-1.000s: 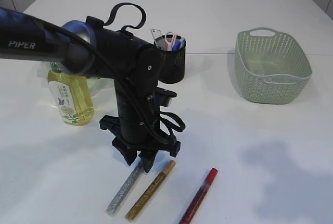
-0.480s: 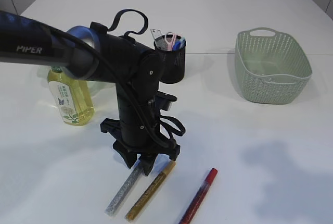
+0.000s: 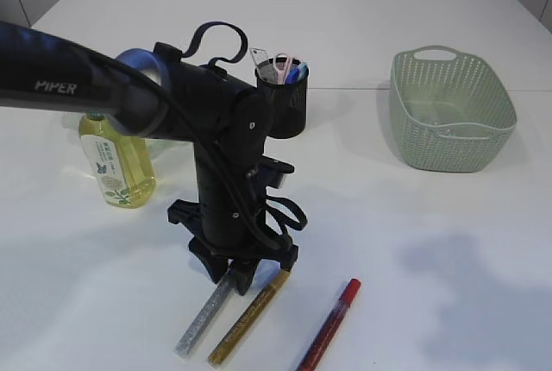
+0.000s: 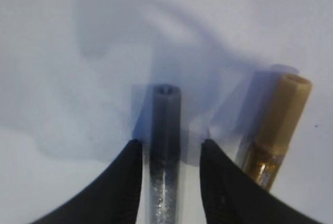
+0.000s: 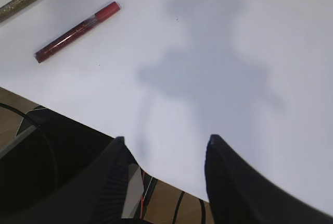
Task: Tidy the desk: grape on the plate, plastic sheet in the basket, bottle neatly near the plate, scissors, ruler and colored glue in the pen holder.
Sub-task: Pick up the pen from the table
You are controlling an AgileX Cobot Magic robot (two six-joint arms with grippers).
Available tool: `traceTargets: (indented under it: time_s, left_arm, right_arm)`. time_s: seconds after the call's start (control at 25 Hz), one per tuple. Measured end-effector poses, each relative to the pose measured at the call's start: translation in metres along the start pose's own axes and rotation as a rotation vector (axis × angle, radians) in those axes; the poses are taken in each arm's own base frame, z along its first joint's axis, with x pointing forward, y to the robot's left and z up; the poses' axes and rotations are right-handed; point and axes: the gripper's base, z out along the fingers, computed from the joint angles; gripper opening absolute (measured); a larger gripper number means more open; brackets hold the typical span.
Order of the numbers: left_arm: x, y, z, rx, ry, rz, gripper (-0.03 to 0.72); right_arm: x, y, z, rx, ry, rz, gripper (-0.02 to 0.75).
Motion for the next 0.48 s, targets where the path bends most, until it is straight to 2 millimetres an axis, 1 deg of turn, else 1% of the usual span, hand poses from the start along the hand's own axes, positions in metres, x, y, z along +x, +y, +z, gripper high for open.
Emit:
traceTargets:
  time_s: [0.2, 0.48]
  left_arm:
    - [-0.0002, -0.0005, 0.0017, 0.004, 0.003, -0.003, 0.258]
    - [-0.0005, -0.0006, 0.0017, 0.005, -0.001, 0.003, 0.19]
  right_arm:
    - [0.0, 0.0, 0.0, 0.0, 0.0, 0.0, 0.384]
    - [0.0, 0.0, 0.0, 0.0, 0.0, 0.0, 0.384]
